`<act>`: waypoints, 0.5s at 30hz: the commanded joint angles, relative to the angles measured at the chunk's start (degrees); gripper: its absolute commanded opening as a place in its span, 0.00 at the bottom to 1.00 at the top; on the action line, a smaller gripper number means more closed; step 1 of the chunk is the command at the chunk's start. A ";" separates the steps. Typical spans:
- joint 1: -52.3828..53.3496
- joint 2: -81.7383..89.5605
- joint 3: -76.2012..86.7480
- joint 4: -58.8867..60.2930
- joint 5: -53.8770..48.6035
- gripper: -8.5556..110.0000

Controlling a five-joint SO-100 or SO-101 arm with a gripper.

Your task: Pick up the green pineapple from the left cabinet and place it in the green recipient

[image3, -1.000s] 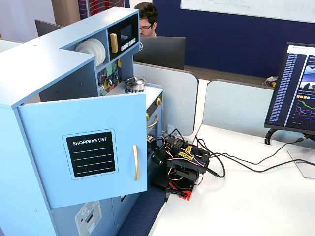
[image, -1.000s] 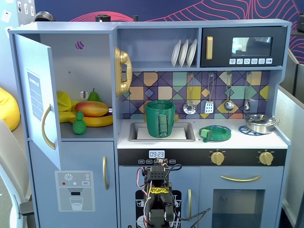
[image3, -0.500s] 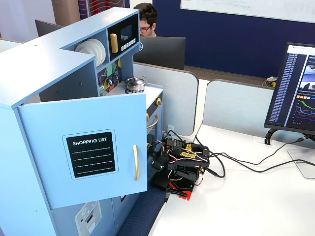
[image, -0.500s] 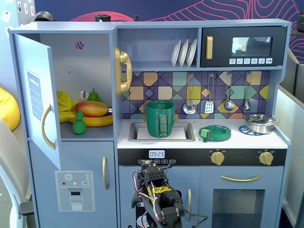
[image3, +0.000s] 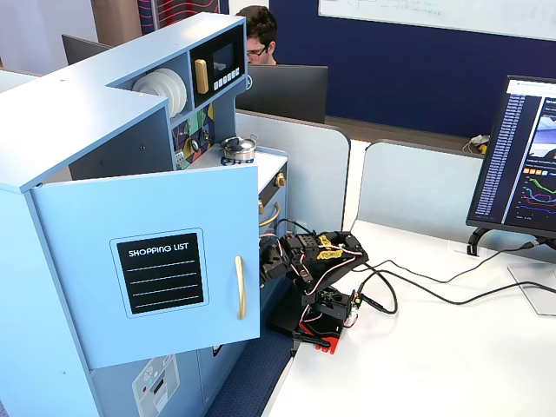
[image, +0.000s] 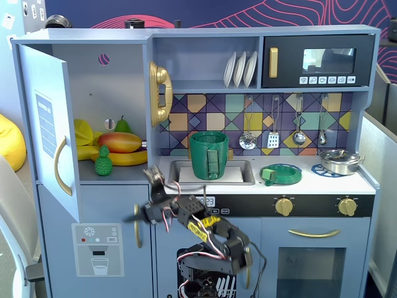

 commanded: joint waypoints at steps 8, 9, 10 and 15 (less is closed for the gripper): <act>0.26 -21.45 -23.55 -20.65 2.64 0.48; 0.35 -22.85 -24.35 -21.80 3.43 0.49; 0.62 -24.35 -25.14 -22.85 3.87 0.50; 3.60 -31.90 -28.92 -28.56 5.80 0.52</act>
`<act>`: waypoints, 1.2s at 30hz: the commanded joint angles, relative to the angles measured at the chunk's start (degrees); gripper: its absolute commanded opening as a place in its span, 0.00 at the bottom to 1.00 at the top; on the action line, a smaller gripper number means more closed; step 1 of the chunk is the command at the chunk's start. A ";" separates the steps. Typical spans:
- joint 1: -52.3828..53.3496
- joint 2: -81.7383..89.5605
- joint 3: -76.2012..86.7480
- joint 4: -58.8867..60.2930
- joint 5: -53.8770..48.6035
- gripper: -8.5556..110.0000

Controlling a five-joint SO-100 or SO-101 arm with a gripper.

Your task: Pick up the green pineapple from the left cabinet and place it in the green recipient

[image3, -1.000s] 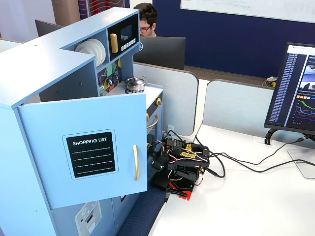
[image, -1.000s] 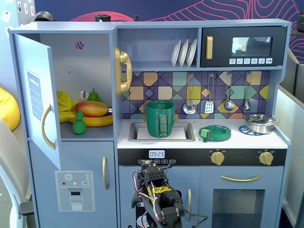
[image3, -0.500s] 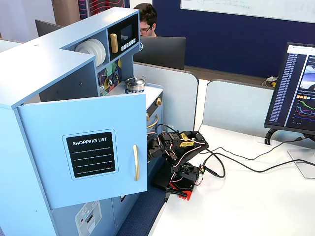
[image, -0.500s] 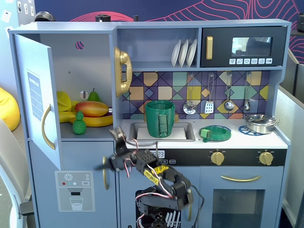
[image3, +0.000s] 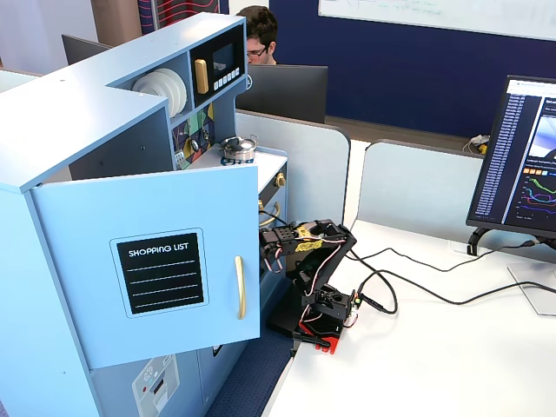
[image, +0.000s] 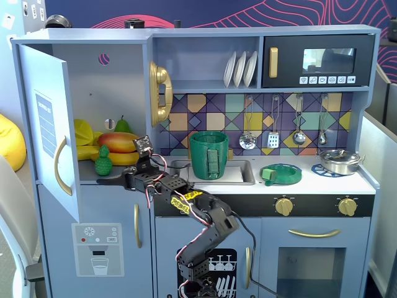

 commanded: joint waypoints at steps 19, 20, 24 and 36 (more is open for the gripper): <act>4.75 -25.75 -23.64 -8.70 0.44 0.50; 4.66 -26.72 -24.79 -8.61 0.44 0.50; 3.69 -30.06 -28.74 -8.44 0.09 0.49; 1.58 -35.07 -33.93 -7.21 0.00 0.48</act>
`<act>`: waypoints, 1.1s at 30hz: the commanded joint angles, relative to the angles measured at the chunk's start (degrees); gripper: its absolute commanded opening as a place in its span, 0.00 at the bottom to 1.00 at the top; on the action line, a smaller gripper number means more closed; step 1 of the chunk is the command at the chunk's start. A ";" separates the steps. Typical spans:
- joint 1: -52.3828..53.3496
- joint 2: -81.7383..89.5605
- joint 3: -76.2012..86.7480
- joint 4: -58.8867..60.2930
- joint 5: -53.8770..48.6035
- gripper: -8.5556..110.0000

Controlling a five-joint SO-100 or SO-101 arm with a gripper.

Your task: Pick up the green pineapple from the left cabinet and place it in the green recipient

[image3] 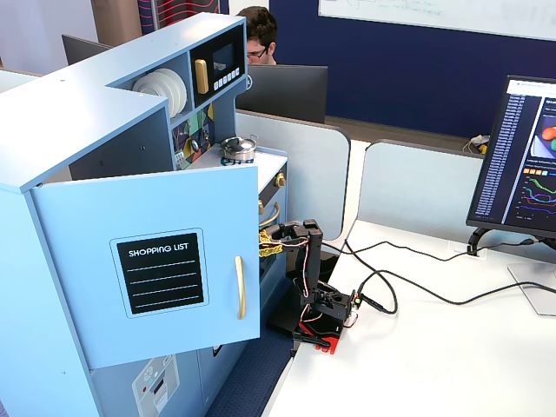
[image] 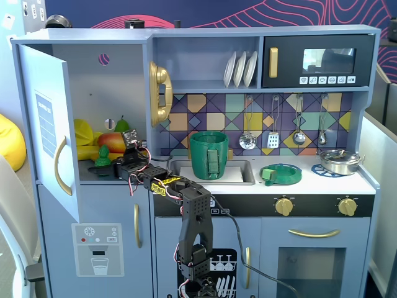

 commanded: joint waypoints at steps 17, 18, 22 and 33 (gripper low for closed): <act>-1.76 -6.77 -13.27 2.72 -2.29 0.45; -1.76 -7.29 -13.89 3.08 -2.29 0.45; -1.67 -8.61 -15.73 3.87 -2.29 0.40; -1.93 -7.47 -16.26 4.13 -5.27 0.07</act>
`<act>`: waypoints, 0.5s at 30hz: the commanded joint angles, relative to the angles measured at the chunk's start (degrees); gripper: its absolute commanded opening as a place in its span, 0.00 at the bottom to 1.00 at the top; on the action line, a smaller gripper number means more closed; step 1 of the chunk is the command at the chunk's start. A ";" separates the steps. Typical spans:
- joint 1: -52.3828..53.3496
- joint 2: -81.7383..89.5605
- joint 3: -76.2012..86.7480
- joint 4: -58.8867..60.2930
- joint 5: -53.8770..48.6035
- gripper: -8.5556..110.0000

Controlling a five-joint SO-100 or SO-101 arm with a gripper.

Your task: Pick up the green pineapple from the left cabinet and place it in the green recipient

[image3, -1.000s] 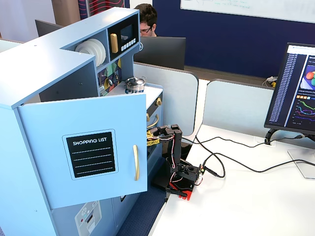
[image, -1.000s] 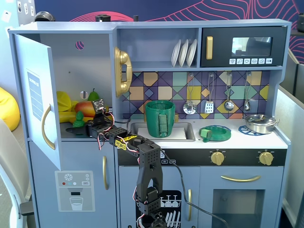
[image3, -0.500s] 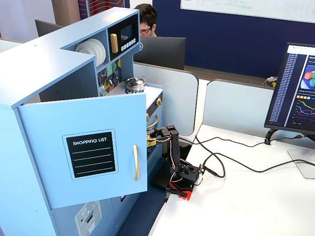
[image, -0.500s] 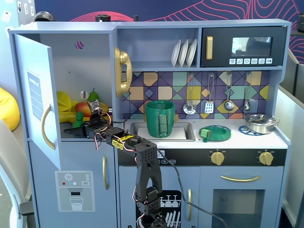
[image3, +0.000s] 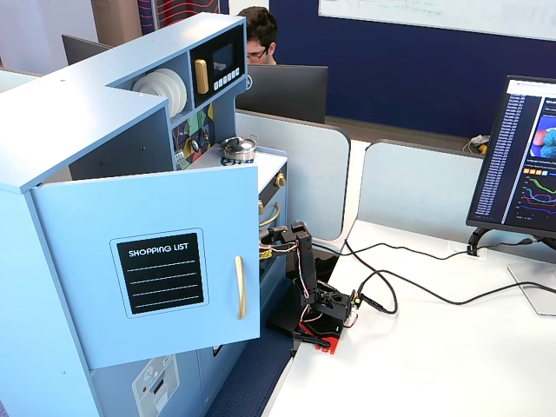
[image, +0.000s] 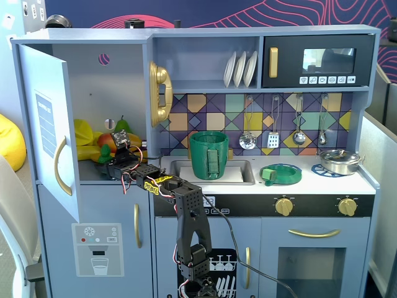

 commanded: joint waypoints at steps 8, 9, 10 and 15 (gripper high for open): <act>-3.78 24.17 9.49 5.19 -8.26 0.07; -4.75 28.74 13.01 6.50 -9.58 0.07; -5.80 33.31 16.26 8.17 -10.99 0.07; -8.17 51.06 25.22 18.19 -17.49 0.07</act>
